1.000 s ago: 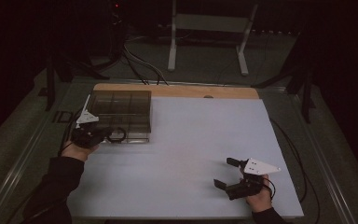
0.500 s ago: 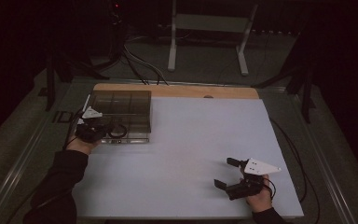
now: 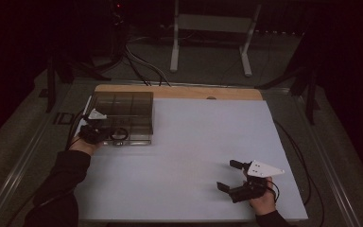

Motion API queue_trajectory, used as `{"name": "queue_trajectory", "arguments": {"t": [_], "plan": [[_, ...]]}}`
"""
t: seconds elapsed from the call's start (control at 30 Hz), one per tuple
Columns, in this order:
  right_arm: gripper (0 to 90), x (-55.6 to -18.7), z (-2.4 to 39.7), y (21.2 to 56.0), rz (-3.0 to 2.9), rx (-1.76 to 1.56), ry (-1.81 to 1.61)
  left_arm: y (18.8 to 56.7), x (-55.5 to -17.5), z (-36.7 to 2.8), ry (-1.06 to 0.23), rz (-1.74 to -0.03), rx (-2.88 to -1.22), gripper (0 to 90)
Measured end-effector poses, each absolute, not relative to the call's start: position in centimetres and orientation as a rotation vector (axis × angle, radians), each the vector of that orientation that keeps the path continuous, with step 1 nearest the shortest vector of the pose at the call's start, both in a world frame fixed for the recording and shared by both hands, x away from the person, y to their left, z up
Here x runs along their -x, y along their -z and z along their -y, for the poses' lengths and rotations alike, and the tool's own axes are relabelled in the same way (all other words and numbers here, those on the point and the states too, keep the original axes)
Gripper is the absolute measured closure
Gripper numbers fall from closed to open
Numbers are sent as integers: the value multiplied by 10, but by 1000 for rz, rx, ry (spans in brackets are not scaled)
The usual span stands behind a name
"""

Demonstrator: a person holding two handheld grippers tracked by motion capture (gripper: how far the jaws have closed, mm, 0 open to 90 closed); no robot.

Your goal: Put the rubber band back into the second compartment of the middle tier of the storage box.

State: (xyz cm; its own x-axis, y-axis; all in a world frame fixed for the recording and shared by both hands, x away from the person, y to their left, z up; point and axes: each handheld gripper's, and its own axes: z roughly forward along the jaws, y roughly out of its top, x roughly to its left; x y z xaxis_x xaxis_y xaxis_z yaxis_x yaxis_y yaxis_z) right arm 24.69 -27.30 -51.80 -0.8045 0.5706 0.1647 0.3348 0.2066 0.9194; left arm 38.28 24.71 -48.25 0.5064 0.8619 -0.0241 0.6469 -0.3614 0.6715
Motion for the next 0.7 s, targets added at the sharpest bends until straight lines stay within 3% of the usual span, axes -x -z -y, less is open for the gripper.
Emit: {"name": "queue_trajectory", "arguments": {"t": [0.7], "plan": [[0, -247, 273, 518, -2274, -868, -1638, 485, -388, -244, -429, -1267, -2105, 868]]}}
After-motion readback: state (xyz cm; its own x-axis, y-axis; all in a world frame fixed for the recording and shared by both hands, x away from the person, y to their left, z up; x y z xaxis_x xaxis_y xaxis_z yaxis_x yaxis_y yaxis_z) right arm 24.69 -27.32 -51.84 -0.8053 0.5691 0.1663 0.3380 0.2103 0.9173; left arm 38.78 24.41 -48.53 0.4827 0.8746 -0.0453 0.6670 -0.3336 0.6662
